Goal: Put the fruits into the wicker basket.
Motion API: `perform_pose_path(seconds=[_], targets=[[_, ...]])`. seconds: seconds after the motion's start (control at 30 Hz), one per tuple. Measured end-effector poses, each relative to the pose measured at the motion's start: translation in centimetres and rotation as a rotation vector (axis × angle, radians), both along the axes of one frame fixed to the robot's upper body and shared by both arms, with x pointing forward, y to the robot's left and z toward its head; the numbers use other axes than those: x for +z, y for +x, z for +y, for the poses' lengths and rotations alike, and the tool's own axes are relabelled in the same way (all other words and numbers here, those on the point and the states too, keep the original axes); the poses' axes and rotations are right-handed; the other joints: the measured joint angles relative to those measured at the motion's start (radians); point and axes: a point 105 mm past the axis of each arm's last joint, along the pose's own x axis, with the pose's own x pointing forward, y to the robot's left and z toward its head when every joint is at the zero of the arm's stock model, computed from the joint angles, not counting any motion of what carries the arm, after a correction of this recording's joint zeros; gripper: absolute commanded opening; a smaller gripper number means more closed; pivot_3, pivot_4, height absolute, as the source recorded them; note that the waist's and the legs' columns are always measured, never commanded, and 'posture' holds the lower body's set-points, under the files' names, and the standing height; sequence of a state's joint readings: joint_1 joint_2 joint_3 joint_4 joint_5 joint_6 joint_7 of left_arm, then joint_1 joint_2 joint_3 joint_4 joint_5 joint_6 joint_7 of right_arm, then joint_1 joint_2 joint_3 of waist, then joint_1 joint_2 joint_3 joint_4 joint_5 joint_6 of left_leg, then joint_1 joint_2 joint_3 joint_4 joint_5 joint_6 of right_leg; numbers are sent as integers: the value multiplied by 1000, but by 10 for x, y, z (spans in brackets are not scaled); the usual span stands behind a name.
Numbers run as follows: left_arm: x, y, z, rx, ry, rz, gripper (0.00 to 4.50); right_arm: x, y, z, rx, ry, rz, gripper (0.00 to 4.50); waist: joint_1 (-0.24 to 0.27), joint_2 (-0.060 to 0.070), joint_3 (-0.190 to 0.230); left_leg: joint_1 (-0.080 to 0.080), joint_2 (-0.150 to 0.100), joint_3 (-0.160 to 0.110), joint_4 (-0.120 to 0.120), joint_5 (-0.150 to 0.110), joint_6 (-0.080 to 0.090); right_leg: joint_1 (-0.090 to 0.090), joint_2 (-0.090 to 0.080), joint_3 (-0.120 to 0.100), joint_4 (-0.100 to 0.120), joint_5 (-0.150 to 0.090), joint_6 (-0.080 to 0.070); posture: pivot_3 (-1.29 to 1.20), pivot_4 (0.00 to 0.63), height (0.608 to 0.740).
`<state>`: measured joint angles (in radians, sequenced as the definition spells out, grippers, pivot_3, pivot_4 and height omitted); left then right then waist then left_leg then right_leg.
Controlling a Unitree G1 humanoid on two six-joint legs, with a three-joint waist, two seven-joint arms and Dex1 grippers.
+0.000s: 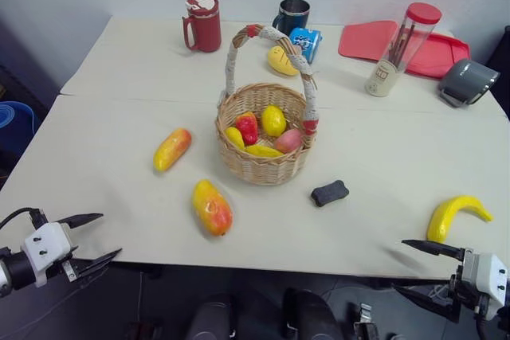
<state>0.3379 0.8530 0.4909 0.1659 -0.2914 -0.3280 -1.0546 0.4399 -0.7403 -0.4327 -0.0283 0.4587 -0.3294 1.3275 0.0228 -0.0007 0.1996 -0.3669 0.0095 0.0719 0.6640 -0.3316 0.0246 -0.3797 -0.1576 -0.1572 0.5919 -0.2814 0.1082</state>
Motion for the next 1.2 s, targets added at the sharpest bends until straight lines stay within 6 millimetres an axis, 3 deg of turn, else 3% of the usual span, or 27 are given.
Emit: perform_pose_path(seconds=[0.13, 0.4, 0.53, 0.7, 0.8, 0.97, 1.1, 1.2], targets=[[0, -2, -3, -3, -32, 25, 4477, 4, 7, 1, 7, -3, -30, 4500, 1, 0, 0, 0, 2, 0, 0, 0, 0, 0, 3, 0, 0, 0, -1, 0, 150, 740], [9, -8, -24, -60, -215, 120, 4477, 2, 15, 4, 18, 12, -33, 4500, 1, 0, 0, 0, 5, 0, 1, 1, 0, 0, 7, 1, 0, -1, -2, 0, 150, 740], [17, -7, -37, -92, -283, 150, 4477, 11, 25, 6, 47, 0, -56, 4500, -1, 1, 0, 0, 5, 0, 4, 1, 1, 0, 7, 1, 1, -1, -2, 0, 150, 740], [42, 5, -64, -190, -346, 133, 4477, 46, 59, 26, 190, -63, -81, 4500, -9, 2, 1, -1, 7, 1, 6, 1, 0, -1, 7, 8, 2, 2, -7, 0, 150, 740], [68, 18, -101, -305, -408, 95, 4477, 73, 89, 53, 315, -120, -99, 4500, -10, 3, 1, -1, 9, 0, 5, 7, -8, -3, 9, 9, 4, 4, -11, 0, 150, 740], [66, 19, -144, -440, -412, 146, 4477, 64, 139, 89, 377, -230, -9, 4500, -18, 2, 1, -6, 7, 6, 2, 14, -7, -14, 14, 9, 17, 3, -13, 0, 150, 740], [64, 25, -146, -417, -413, 133, 4477, 49, 163, 108, 408, -299, 33, 4500, -25, 2, 2, -7, 7, 9, 3, 15, -5, -15, 16, 7, 17, 3, -12, 0, 150, 740], [63, 25, -146, -413, -405, 131, 4500, 40, 169, 110, 421, -350, 91, 3959, -27, 2, 2, -7, 7, 10, 4, 14, -4, -15, 16, 8, 16, 3, -11, 0, 150, 740]])
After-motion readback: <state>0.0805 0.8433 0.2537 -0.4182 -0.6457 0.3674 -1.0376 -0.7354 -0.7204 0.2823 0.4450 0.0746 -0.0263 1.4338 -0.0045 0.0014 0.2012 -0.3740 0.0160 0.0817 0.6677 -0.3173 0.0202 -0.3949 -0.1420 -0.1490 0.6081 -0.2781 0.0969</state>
